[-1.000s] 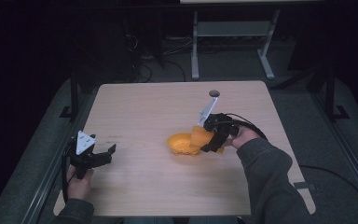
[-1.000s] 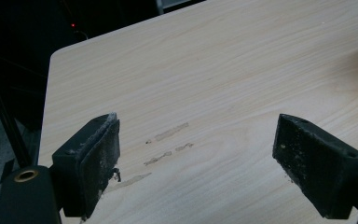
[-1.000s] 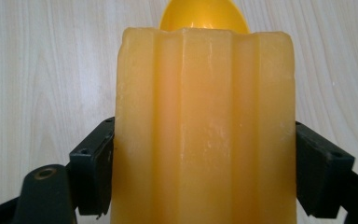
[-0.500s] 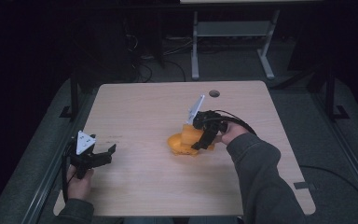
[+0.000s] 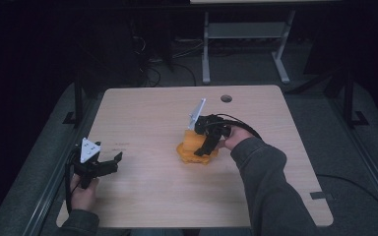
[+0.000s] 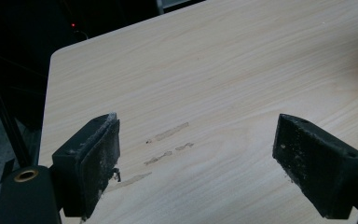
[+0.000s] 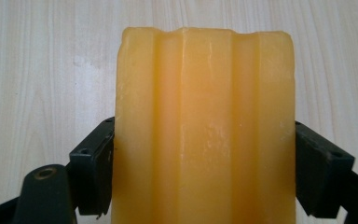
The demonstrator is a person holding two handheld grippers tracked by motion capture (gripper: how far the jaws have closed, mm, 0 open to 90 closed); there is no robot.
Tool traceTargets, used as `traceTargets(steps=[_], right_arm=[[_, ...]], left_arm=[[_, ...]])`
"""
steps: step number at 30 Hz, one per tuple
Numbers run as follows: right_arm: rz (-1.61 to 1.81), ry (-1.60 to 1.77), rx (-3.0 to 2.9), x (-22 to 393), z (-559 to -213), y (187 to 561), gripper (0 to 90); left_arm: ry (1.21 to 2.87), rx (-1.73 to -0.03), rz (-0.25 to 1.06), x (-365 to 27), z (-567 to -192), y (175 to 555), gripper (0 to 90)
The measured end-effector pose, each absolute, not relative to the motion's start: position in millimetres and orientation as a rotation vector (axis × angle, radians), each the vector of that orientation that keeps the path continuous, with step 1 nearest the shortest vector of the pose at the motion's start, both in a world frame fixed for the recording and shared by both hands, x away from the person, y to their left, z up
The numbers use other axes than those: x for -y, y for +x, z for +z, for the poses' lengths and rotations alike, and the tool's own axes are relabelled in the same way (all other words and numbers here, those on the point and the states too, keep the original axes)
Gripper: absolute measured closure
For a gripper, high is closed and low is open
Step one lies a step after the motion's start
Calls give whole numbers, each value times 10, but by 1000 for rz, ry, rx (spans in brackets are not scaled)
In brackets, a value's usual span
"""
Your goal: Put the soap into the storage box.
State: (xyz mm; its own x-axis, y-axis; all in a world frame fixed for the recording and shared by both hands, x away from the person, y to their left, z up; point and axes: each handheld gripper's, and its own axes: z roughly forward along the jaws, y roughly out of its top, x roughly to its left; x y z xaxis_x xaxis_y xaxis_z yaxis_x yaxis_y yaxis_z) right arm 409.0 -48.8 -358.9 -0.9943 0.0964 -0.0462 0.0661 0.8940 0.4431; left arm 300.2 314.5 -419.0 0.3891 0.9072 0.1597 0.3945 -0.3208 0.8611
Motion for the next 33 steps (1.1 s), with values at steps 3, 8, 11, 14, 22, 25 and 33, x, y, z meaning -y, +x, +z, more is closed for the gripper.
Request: traceTargets(steps=[3, 8, 11, 14, 22, 25, 33], right_arm=[[690, 127, -3000, 469, -3625, 4112, 207], [677, 137, -3012, 433, -3696, 4148, 207], [677, 128, -3017, 409, -3730, 4162, 207], [658, 127, -3022, 392, -3762, 4178, 207], [647, 125, -3033, 366, -3817, 4206, 207], [642, 126, -3036, 357, -3829, 4210, 207], [627, 116, -3048, 327, -3865, 4224, 206]], left_arm=[[1888, -1119, 853, -3142, -4194, 3004, 141], [1885, -1119, 856, -3146, -4189, 3000, 142], [1888, -1122, 852, -3144, -4193, 3005, 141], [1886, -1115, 856, -3141, -4191, 3001, 141], [1886, -1119, 856, -3149, -4188, 3000, 141], [1886, -1122, 855, -3148, -4190, 3003, 141], [1886, -1121, 855, -3154, -4187, 3002, 141]])
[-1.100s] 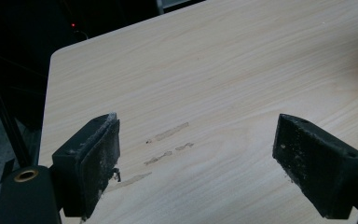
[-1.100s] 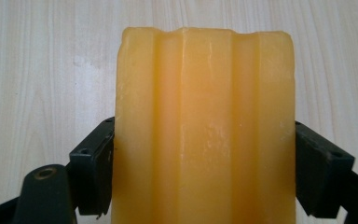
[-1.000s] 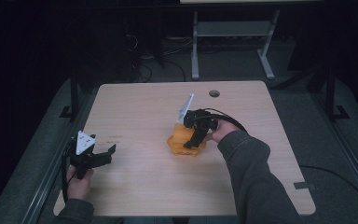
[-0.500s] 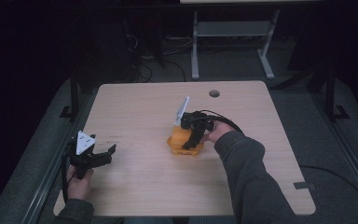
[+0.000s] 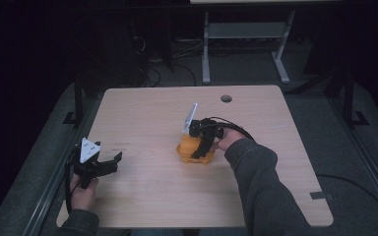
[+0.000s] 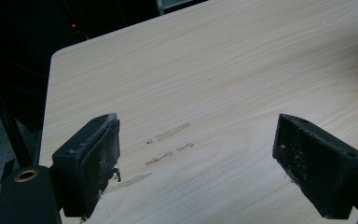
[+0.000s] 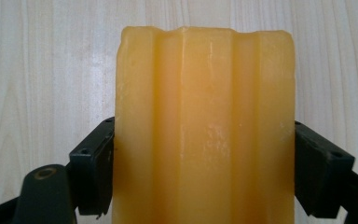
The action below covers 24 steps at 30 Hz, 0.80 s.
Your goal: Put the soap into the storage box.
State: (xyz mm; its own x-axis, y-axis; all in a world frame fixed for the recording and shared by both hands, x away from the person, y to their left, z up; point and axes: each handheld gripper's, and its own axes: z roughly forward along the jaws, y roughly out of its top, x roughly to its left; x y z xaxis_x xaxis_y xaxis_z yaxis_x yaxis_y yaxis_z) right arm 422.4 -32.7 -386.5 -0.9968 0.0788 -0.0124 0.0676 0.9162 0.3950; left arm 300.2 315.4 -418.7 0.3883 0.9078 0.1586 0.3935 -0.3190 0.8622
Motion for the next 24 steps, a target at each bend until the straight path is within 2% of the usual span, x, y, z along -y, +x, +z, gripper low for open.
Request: traceTargets(steps=[24], right_arm=[[621, 160, -3070, 253, -3915, 4234, 198]], left_arm=[[1880, -1126, 858, -3167, -4188, 3007, 141]])
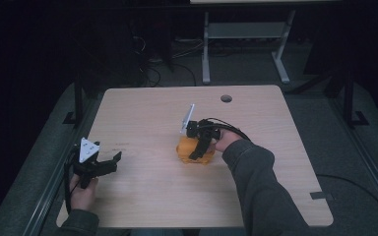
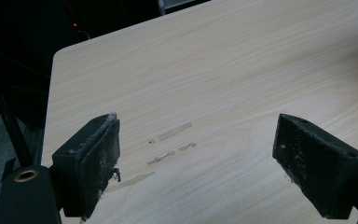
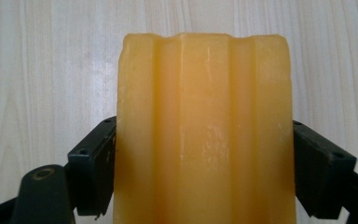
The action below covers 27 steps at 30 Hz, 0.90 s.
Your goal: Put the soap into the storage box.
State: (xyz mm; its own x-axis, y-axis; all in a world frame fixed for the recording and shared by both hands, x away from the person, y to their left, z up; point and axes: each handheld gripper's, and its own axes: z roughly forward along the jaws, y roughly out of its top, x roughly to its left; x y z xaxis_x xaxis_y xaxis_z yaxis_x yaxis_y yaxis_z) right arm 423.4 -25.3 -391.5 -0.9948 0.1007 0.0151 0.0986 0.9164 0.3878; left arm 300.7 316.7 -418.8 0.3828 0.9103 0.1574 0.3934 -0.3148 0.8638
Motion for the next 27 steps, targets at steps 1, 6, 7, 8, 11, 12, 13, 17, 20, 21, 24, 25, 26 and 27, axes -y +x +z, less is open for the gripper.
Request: traceTargets(steps=[1, 6, 7, 8, 11, 12, 13, 17, 20, 21, 24, 25, 26, 27], right_arm=[[628, 161, -3070, 254, -3915, 4238, 196], [654, 188, -3073, 261, -3893, 4238, 186], [652, 191, -3074, 261, -3894, 4237, 184], [652, 189, -3074, 261, -3894, 4238, 184], [659, 203, -3068, 274, -3877, 4238, 181], [664, 200, -3065, 278, -3872, 4238, 179], [674, 211, -3065, 286, -3853, 4231, 179], [696, 209, -3055, 301, -3831, 4233, 177], [722, 222, -3043, 332, -3788, 4222, 173], [722, 222, -3043, 332, -3788, 4222, 173], [750, 235, -3033, 368, -3746, 4220, 173], [754, 244, -3028, 379, -3732, 4217, 172], [756, 251, -3027, 397, -3713, 4207, 172], [753, 247, -3024, 406, -3706, 4202, 172]], left_arm=[[1880, -1124, 859, -3166, -4187, 3006, 142], [1881, -1126, 858, -3161, -4189, 3005, 142], [1881, -1125, 858, -3161, -4188, 3005, 141], [1880, -1126, 859, -3161, -4188, 3005, 141], [1880, -1127, 858, -3163, -4188, 3005, 141], [1880, -1127, 858, -3164, -4187, 3005, 141], [1881, -1126, 858, -3166, -4185, 3004, 141], [1881, -1126, 859, -3163, -4187, 3004, 141], [1879, -1126, 857, -3157, -4190, 3005, 141], [1880, -1126, 857, -3157, -4189, 3004, 141], [1879, -1126, 857, -3157, -4187, 3002, 141], [1879, -1126, 856, -3158, -4188, 3003, 141], [1880, -1125, 856, -3158, -4190, 3005, 141], [1881, -1126, 855, -3158, -4191, 3007, 141]])
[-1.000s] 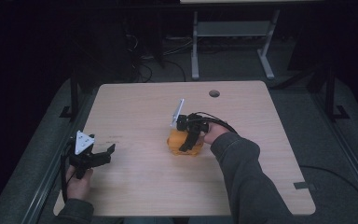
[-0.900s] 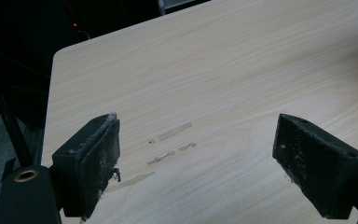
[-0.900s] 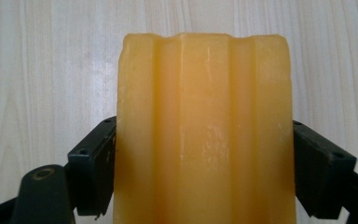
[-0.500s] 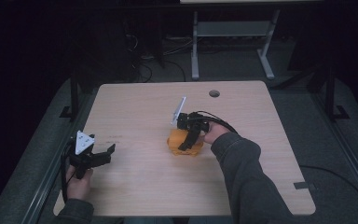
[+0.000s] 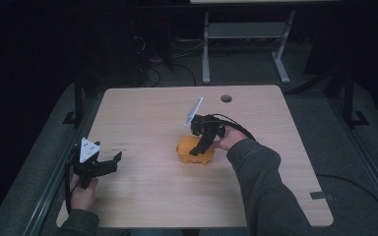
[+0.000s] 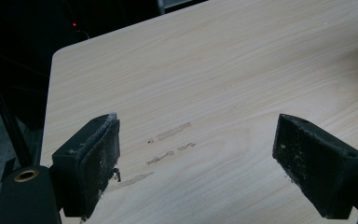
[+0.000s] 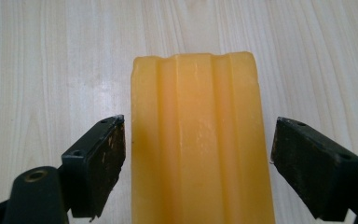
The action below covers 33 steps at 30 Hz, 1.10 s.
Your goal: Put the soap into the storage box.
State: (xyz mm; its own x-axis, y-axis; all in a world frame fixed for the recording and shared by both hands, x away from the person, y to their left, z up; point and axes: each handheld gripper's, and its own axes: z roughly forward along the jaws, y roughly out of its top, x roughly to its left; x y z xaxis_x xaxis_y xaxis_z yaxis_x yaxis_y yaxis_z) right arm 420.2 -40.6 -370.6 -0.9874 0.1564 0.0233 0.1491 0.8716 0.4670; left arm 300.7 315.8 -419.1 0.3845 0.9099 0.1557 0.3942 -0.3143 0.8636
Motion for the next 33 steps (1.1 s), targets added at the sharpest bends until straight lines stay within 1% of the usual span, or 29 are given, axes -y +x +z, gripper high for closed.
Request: traceTargets(steps=[20, 27, 33], right_arm=[[777, 308, -2986, 624, -3612, 4137, 175], [782, 351, -2981, 754, -3634, 4138, 180], [787, 352, -2972, 787, -3641, 4136, 180]], left_arm=[[1890, -1119, 858, -3145, -4191, 3001, 141], [1890, -1119, 855, -3146, -4191, 3003, 142], [1891, -1120, 856, -3146, -4191, 3002, 141]])
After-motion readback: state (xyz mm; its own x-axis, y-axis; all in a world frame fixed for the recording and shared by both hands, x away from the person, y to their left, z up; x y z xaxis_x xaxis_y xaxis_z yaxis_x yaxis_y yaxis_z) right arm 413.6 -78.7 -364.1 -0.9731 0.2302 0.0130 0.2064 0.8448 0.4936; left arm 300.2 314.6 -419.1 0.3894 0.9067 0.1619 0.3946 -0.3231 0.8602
